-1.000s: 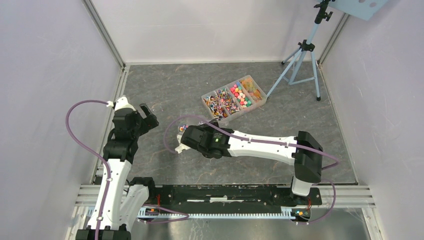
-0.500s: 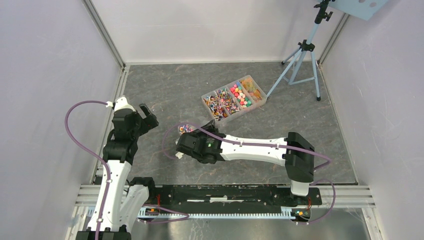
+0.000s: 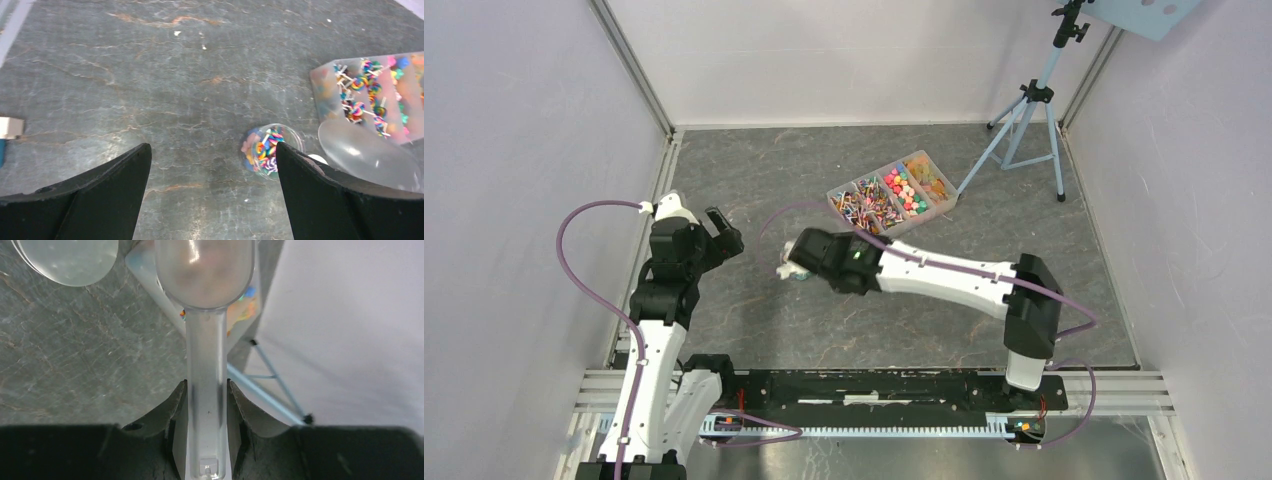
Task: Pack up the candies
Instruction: Place the fake candies in the packing bottle, then adjust the spatula.
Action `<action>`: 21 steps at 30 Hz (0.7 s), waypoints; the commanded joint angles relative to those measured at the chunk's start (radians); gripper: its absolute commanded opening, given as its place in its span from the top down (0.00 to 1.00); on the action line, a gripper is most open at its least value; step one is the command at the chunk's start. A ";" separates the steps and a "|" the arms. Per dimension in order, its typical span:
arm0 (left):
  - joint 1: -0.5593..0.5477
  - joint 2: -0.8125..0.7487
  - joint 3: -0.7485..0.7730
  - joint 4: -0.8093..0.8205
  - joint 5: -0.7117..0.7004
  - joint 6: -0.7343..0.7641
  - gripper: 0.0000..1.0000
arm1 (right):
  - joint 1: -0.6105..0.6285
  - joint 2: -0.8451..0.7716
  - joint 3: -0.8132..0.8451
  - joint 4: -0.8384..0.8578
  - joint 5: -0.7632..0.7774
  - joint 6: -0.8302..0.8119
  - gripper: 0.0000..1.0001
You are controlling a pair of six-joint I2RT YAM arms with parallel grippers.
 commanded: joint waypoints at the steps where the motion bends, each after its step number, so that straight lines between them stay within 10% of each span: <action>1: 0.004 0.004 0.006 0.079 0.130 -0.012 0.00 | -0.130 -0.123 0.028 -0.042 -0.239 0.175 1.00; 11: 0.004 0.062 -0.056 0.363 0.668 -0.111 0.09 | -0.351 -0.299 -0.123 0.086 -0.769 0.248 1.00; 21: -0.103 0.334 -0.025 0.566 0.803 -0.274 0.11 | -0.406 -0.368 -0.174 0.147 -0.972 0.267 1.00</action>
